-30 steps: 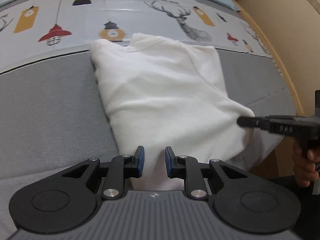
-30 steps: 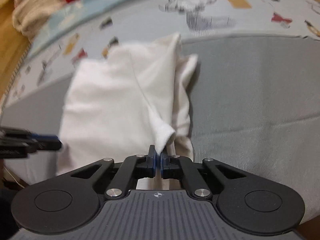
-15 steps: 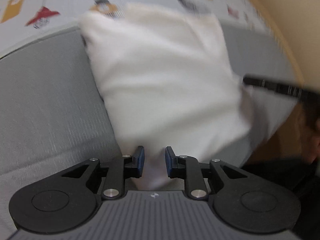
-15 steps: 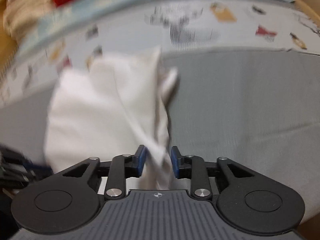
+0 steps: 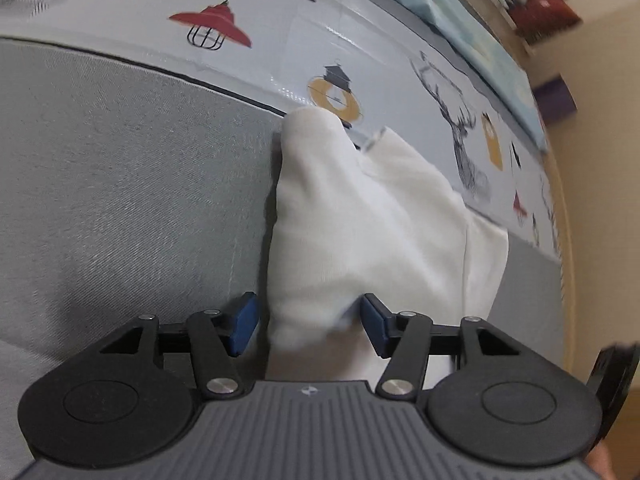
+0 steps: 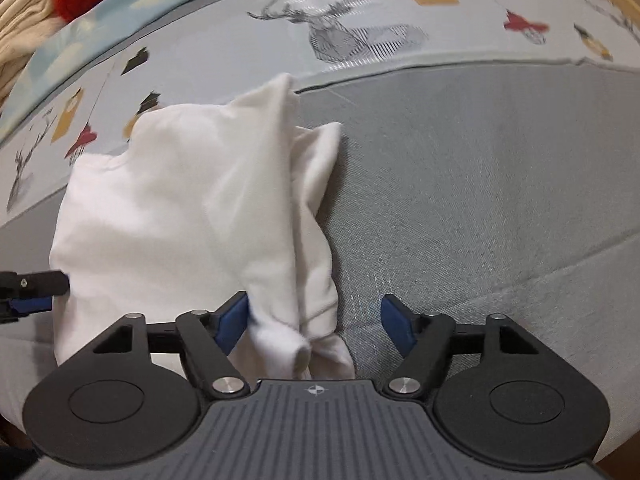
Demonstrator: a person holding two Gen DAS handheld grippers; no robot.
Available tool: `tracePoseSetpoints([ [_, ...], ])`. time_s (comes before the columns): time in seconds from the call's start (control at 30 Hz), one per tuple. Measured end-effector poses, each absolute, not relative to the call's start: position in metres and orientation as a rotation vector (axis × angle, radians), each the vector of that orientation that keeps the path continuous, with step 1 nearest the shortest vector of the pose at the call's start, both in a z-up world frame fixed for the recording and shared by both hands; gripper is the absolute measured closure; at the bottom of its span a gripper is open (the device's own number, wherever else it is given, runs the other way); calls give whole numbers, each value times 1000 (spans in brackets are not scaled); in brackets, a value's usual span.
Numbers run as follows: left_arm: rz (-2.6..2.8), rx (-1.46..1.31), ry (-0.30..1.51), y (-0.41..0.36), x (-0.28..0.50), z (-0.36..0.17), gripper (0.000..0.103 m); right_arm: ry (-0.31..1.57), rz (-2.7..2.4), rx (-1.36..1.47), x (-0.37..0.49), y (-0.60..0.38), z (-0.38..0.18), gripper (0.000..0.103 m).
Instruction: Fold small clothes
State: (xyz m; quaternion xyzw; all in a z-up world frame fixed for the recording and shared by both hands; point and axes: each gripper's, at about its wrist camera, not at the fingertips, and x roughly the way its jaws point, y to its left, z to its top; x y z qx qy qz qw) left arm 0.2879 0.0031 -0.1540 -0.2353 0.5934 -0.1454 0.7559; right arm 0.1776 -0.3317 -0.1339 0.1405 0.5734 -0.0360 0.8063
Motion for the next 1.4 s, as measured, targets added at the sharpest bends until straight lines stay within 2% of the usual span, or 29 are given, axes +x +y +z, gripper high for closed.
tracePoseSetpoints([
  [0.23, -303, -525, 1325, -10, 312, -174, 40, 1242, -54, 361, 182, -338, -138, 32],
  [0.3, -308, -509, 1308, -12, 314, -176, 47, 1235, -14, 380, 184, -336, -138, 50],
  [0.37, -324, -491, 1278, -11, 315, -172, 67, 1227, 8, 372, 186, -332, -138, 59],
  [0.47, -340, -478, 1194, -3, 317, -157, 70, 1193, 35, 380, 190, -325, -133, 71],
  [0.53, -323, -481, 1133, 10, 315, -144, 69, 1126, 66, 415, 194, -318, -125, 74],
  [0.63, -305, -500, 1057, 33, 312, -128, 68, 1036, 122, 407, 198, -298, -113, 75],
  [0.8, -232, -460, 938, 70, 304, -106, 61, 1042, 91, 358, 205, -271, -113, 70],
  [1.1, -352, -231, 1125, 54, 282, -124, 61, 1043, 109, 348, 193, -275, -106, 68],
  [1.3, -287, -269, 1174, 71, 271, -132, 61, 1122, 192, 366, 190, -260, -112, 66],
  [1.33, -280, -266, 1201, 72, 271, -138, 59, 1141, 195, 324, 189, -255, -114, 66],
  [1.37, -279, -264, 1230, 74, 270, -144, 58, 1157, 189, 270, 188, -249, -116, 67],
  [1.4, -288, -269, 1270, 73, 269, -152, 58, 1166, 180, 236, 188, -247, -117, 77],
])
